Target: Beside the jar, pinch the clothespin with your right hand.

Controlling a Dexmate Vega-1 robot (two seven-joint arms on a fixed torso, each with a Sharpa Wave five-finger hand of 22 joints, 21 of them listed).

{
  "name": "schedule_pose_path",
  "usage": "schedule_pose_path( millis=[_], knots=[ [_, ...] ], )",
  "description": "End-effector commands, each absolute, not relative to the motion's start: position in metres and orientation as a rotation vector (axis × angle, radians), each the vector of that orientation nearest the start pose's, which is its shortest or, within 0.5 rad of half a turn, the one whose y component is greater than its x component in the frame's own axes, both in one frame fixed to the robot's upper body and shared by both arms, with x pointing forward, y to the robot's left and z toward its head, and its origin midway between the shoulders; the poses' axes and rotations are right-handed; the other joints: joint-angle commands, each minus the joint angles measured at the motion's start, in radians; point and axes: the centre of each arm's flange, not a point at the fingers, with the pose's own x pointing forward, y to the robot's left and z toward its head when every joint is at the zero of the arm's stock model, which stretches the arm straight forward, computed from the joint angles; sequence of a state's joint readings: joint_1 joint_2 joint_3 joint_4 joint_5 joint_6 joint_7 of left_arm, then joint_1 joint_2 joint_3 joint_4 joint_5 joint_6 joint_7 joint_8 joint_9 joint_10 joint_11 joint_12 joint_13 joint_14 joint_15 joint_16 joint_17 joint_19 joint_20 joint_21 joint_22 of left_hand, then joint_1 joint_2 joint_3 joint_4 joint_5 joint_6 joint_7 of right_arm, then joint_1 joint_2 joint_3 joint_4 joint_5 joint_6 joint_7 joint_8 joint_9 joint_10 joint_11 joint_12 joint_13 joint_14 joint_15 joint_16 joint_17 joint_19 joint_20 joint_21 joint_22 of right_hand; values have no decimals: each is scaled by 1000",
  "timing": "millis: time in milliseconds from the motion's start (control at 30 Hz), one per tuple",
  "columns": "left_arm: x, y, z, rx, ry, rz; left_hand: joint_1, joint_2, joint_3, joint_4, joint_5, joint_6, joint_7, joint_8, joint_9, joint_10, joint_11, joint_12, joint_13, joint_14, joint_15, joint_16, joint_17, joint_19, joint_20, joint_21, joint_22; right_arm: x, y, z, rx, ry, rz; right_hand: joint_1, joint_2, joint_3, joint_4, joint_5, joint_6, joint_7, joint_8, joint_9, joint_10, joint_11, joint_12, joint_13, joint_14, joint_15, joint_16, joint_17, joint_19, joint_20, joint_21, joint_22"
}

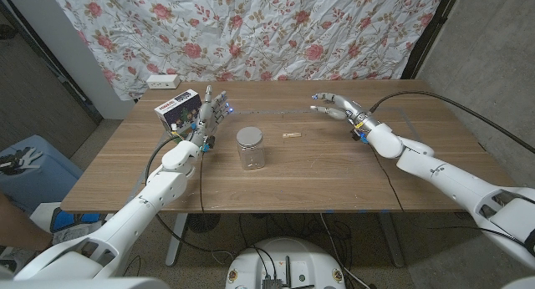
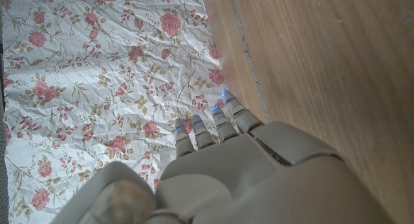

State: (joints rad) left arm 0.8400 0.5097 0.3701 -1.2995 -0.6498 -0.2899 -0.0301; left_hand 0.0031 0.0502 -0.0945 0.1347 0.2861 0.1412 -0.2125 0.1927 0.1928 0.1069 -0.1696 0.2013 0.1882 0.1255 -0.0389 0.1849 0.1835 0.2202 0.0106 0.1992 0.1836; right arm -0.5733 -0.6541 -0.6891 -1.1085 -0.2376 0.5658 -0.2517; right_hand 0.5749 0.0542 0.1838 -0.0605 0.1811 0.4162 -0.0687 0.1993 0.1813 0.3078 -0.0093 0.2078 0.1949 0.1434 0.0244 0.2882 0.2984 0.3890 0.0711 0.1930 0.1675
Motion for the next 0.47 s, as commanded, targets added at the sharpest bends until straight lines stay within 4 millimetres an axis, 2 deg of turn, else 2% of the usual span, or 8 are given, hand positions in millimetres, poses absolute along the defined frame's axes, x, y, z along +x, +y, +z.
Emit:
schedule_pose_path(
  millis=[33, 167, 367, 467],
  knots=[
    [653, 290, -28, -42, -594, -205, 1, 11, 0, 6, 4, 1, -9, 6, 5, 2, -7, 6, 2, 8, -7, 5, 4, 7, -1, 7, 2, 639, -269, 4, -855, -869, 87, 1, 11, 8, -7, 2, 15, -5, 5, 2, 10, 0, 8, 1, 6, -15, -1, -1, 1, -10, 3, 1],
    [653, 290, -28, -42, -594, -205, 1, 11, 0, 6, 4, 1, -9, 6, 5, 3, -5, 6, 2, 8, -7, 5, 4, 7, 0, 7, 2, 638, -268, -3, -862, -850, 62, 1, 15, 10, -10, 3, 18, -1, 4, 2, 12, -1, 7, 0, 7, -24, -2, -4, 12, 5, 6, 2],
    [653, 290, -28, -42, -594, -205, 1, 11, 0, 6, 4, 1, -9, 6, 5, 2, -7, 6, 2, 8, -7, 5, 4, 6, 0, 7, 2, 637, -271, -12, -830, -832, 24, 1, 25, 14, -13, 3, 23, -2, 4, 2, 15, 1, 6, -1, 8, -32, -4, -6, 12, 4, 5, 2],
    [653, 290, -28, -42, -594, -205, 1, 11, 0, 6, 4, 1, -9, 6, 5, 2, -8, 6, 2, 8, -7, 5, 4, 6, 0, 7, 2, 638, -271, -14, -824, -828, 31, 1, 36, 18, -14, 3, 25, -6, 3, 2, 19, -1, 5, -1, 6, -39, -5, -7, 2, -7, 0, 2]
  ],
)
